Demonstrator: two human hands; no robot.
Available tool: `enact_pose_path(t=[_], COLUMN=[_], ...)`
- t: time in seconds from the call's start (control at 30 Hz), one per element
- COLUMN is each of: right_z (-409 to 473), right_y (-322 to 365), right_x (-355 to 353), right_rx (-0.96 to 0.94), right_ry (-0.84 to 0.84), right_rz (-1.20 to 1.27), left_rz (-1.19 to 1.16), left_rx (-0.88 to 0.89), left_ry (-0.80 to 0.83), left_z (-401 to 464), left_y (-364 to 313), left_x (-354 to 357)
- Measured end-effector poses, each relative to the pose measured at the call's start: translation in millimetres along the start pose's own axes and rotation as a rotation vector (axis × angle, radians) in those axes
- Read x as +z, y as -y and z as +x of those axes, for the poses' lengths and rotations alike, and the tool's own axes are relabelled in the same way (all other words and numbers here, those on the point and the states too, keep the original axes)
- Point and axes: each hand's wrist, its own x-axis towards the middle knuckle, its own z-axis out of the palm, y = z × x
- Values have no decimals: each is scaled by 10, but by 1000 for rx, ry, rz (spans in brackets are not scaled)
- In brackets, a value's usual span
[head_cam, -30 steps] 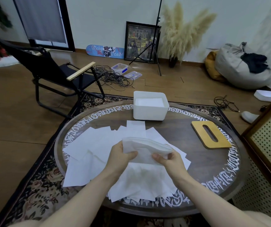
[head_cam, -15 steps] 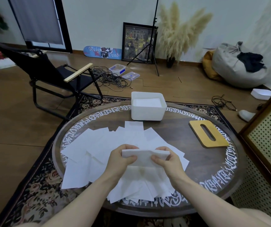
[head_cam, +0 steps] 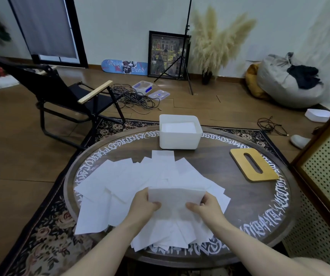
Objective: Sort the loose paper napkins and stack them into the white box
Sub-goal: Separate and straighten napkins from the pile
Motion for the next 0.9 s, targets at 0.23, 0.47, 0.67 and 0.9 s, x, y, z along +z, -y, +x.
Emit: enact_pose_path(t=[0.23, 0.47, 0.67, 0.9], right_z=[-19, 71, 324, 812], right_y=[68, 325, 579, 941], right_x=[-101, -192, -266, -288], right_rx=[-93, -78, -130, -136], right_ry=[-73, -128, -147, -210], right_rz=[-111, 102, 46, 7], left_rz=[28, -62, -10, 74], left_rx=[51, 122, 203, 216], left_ry=[-123, -244, -280, -285], left_z=[11, 80, 278, 774], left_y=[24, -193, -427, -760], left_x=[38, 148, 150, 68])
